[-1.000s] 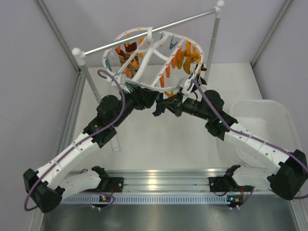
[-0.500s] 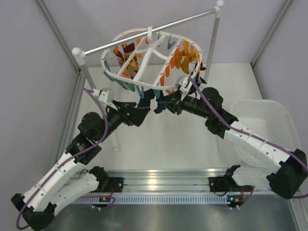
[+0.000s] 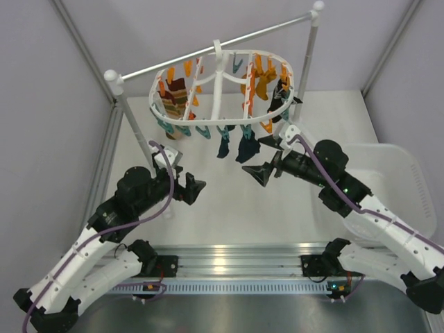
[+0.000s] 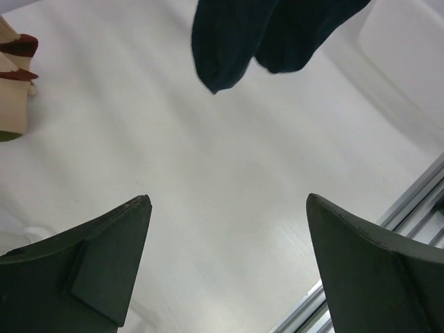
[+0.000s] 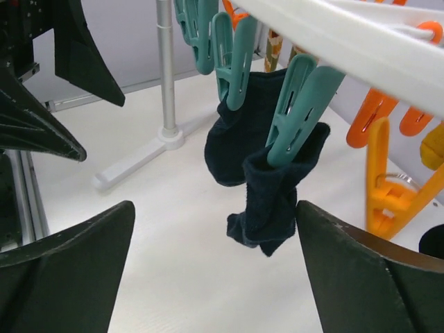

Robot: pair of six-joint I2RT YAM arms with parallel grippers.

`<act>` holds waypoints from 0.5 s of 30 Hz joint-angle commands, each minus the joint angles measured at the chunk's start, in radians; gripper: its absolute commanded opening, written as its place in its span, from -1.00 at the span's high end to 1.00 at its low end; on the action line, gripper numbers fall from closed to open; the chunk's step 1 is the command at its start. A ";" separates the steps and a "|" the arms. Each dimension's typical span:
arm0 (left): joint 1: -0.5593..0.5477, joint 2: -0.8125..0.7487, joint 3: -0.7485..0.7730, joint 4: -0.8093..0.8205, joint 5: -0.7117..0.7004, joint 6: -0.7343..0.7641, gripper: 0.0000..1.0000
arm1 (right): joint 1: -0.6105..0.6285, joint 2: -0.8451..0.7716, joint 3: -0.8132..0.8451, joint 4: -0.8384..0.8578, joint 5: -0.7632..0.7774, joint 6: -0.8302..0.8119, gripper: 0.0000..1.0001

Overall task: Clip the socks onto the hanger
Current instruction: Reset both arms

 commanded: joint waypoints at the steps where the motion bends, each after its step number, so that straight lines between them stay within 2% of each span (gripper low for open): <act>1: 0.018 -0.016 0.051 -0.124 0.011 0.137 -0.96 | -0.041 -0.070 -0.028 -0.080 0.011 -0.008 -0.99; 7: 0.079 -0.009 0.087 -0.237 0.046 0.281 -0.96 | -0.175 -0.220 -0.086 -0.182 0.002 -0.014 -0.99; 11: 0.116 0.011 0.110 -0.262 -0.009 0.301 -0.96 | -0.248 -0.342 -0.134 -0.275 0.006 -0.034 -0.99; 15: 0.163 -0.036 0.092 -0.220 -0.081 0.326 -0.96 | -0.321 -0.492 -0.181 -0.370 0.006 -0.031 -1.00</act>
